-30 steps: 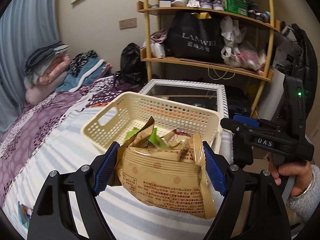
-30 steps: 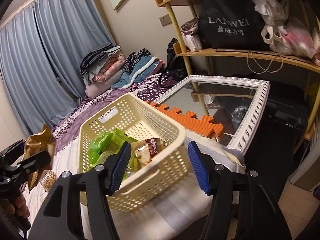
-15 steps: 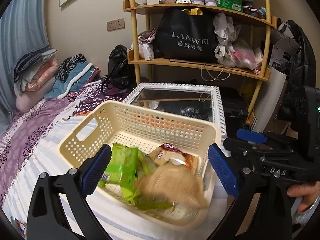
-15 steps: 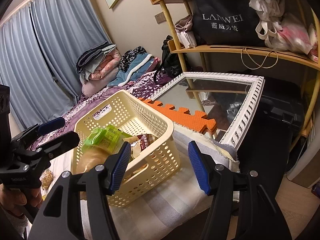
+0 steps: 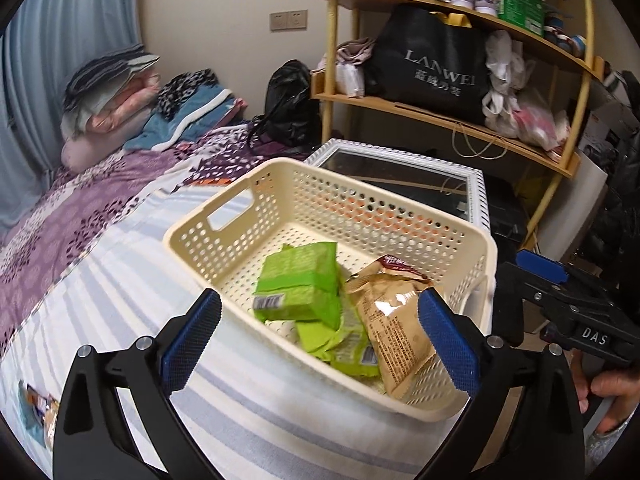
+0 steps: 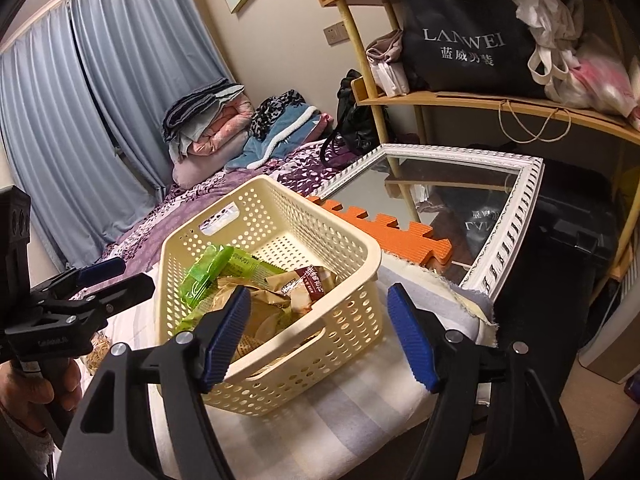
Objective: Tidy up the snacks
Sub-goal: 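Carry the tan bread bag into the basket and open the left gripper, then move both tools back from the basket to the remaining snacks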
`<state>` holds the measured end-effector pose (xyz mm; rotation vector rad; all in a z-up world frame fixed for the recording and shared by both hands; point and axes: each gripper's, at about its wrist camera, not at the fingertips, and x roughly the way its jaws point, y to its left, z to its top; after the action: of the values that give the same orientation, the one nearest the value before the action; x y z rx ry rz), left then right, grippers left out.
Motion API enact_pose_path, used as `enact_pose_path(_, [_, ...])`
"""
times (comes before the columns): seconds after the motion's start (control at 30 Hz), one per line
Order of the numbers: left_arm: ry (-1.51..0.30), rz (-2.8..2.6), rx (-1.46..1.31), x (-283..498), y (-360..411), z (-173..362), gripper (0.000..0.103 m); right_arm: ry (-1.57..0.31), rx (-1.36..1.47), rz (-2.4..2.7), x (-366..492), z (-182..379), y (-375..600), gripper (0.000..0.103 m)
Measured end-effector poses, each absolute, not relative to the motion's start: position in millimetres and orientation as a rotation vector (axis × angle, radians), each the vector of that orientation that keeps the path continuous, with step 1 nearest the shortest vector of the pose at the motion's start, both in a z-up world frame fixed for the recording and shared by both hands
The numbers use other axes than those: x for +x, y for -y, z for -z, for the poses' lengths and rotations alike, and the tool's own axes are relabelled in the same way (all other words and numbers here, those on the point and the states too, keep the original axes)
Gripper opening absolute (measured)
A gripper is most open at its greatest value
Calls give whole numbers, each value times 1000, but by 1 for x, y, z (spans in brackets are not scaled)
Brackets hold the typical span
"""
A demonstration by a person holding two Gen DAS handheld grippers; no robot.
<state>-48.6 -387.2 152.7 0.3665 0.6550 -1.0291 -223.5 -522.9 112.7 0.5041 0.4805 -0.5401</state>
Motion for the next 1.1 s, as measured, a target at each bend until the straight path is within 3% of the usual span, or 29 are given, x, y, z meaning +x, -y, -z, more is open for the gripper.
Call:
enact_pose_path(0.53, [-648,927,355,-39,355,-161,100,-483,487,504,-214,-123,505,90])
enact_pose_path(1.1, [-650,821,320,-28,310,-164,100,-503,440,436,-196,-135,474,96])
